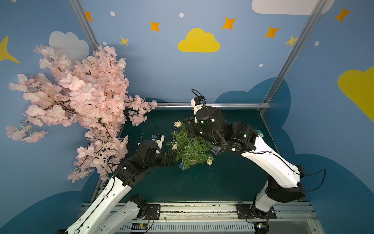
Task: Remove string lights from the small christmas tree
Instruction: Pick up the light string from the Christmas tree, then remove the light string from the Christmas tree.
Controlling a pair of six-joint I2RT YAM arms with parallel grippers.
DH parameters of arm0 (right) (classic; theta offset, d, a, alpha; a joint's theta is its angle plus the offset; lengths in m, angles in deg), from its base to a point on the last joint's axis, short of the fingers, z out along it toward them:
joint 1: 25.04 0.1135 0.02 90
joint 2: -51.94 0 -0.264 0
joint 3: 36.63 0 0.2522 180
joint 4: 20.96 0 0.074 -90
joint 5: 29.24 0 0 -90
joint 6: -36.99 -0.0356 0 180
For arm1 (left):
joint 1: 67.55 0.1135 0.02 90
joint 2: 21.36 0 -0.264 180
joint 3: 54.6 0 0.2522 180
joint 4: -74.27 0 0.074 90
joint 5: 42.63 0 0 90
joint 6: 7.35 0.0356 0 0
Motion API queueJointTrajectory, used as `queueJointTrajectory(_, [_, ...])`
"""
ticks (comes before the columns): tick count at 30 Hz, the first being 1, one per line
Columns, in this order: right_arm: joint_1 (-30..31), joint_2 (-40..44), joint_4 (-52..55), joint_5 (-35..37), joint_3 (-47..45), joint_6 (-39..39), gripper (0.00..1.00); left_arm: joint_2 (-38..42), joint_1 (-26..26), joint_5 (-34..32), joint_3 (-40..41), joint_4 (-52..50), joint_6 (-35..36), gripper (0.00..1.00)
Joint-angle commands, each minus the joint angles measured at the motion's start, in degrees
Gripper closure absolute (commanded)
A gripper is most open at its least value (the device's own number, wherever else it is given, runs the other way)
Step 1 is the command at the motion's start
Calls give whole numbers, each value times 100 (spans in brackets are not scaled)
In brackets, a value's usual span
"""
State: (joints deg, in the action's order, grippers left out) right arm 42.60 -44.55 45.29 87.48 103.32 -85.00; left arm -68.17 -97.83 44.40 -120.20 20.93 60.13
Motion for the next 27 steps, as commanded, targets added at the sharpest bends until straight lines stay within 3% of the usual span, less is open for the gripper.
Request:
queueJointTrajectory(1, [6, 467, -101, -139, -210, 90, 85, 59, -12, -2, 43, 15, -33, 0])
queueJointTrajectory(13, [-359, 2097, -160, -53, -1947, -175, 85, -72, -39, -29, 103, 149, -95, 0])
queueJointTrajectory(21, [-1259, 2274, -246, -897, -2083, 106, 85, -153, -109, -112, 112, 222, -164, 1])
queueJointTrajectory(27, [-2173, 1953, -407, -1758, -1776, 565, 85, -171, -186, -212, 70, 204, -151, 1])
